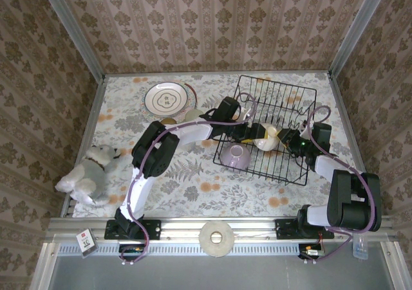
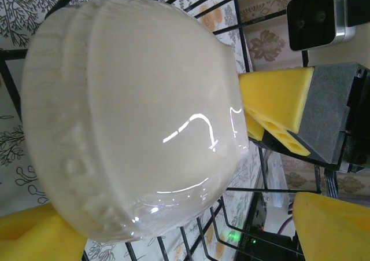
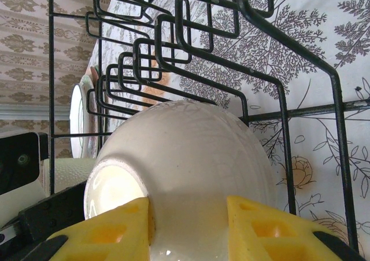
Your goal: Unload the mixed dishes from the dish rack
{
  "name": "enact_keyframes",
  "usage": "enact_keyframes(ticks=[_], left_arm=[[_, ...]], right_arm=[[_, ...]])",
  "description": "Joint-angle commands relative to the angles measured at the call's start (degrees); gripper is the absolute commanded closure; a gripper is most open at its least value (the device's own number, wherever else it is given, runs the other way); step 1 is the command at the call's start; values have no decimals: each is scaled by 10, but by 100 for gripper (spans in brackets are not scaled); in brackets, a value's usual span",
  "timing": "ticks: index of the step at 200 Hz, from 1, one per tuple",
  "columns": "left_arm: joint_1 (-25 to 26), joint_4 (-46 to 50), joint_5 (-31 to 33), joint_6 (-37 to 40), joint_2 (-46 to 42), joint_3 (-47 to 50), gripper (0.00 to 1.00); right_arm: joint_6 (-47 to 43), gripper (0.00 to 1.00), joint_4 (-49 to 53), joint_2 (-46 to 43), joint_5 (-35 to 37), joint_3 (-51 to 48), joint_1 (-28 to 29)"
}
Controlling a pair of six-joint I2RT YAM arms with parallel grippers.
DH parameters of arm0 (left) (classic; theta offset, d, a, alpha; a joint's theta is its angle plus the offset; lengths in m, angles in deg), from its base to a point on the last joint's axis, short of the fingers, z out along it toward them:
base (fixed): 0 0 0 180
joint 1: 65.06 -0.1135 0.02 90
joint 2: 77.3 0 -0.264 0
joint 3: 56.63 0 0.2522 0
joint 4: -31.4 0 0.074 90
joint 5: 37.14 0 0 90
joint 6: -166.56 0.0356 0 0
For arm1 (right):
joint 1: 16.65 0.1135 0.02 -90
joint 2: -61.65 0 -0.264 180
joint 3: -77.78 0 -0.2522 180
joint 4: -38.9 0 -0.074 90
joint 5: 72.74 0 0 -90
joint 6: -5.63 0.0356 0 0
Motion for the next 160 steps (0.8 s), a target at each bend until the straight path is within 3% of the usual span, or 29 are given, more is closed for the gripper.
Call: enact_keyframes(ticks=[1, 51, 160], left_arm=[[-1, -46, -26, -40, 3, 12, 14], [8, -84, -28, -56, 5, 15, 27], [33, -115, -9, -60, 17, 3, 43]], right_arm=[[14, 79, 98, 37, 50, -31, 1], [16, 78, 108, 12, 32, -21, -1], [1, 76, 202, -45, 70, 27, -1]])
